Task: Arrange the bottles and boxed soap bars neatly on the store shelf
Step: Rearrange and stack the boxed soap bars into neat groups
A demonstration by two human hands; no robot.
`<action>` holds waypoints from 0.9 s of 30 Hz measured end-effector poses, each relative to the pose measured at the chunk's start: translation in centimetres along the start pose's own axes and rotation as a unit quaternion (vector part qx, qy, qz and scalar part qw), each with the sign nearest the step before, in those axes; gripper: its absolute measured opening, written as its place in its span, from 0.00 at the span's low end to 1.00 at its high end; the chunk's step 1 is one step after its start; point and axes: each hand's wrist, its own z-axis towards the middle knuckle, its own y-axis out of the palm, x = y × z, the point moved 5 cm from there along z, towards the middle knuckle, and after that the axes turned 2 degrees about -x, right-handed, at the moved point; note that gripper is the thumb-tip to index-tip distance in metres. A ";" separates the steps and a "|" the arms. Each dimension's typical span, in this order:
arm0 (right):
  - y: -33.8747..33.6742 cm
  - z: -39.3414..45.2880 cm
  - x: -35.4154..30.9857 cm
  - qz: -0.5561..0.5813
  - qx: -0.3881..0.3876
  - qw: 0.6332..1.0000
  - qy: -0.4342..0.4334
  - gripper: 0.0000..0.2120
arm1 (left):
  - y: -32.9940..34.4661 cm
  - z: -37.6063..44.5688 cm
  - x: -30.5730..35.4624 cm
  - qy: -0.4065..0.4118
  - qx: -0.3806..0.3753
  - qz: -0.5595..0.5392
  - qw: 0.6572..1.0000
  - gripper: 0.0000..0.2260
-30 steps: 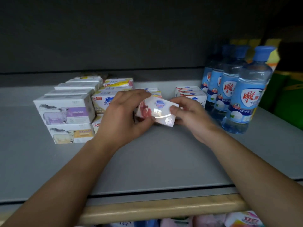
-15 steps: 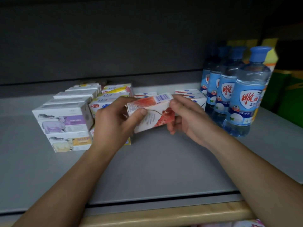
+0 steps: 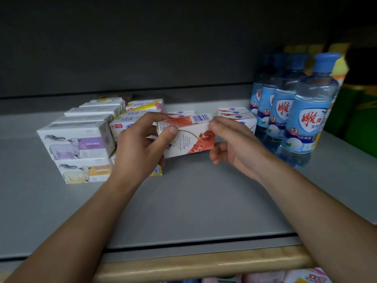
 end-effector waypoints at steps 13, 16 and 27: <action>-1.5 0.7 0.0 0.043 0.082 0.994 -0.061 0.16 | 1.2 -0.2 0.7 0.041 -0.015 -0.050 0.998 0.22; -1.4 0.2 -0.8 -0.121 0.092 0.978 -0.142 0.28 | 0.8 0.0 -0.1 -0.006 0.015 -0.080 0.997 0.24; -0.9 0.3 0.2 -0.051 0.041 0.997 -0.044 0.09 | -0.3 0.3 0.4 0.051 0.009 -0.092 0.994 0.17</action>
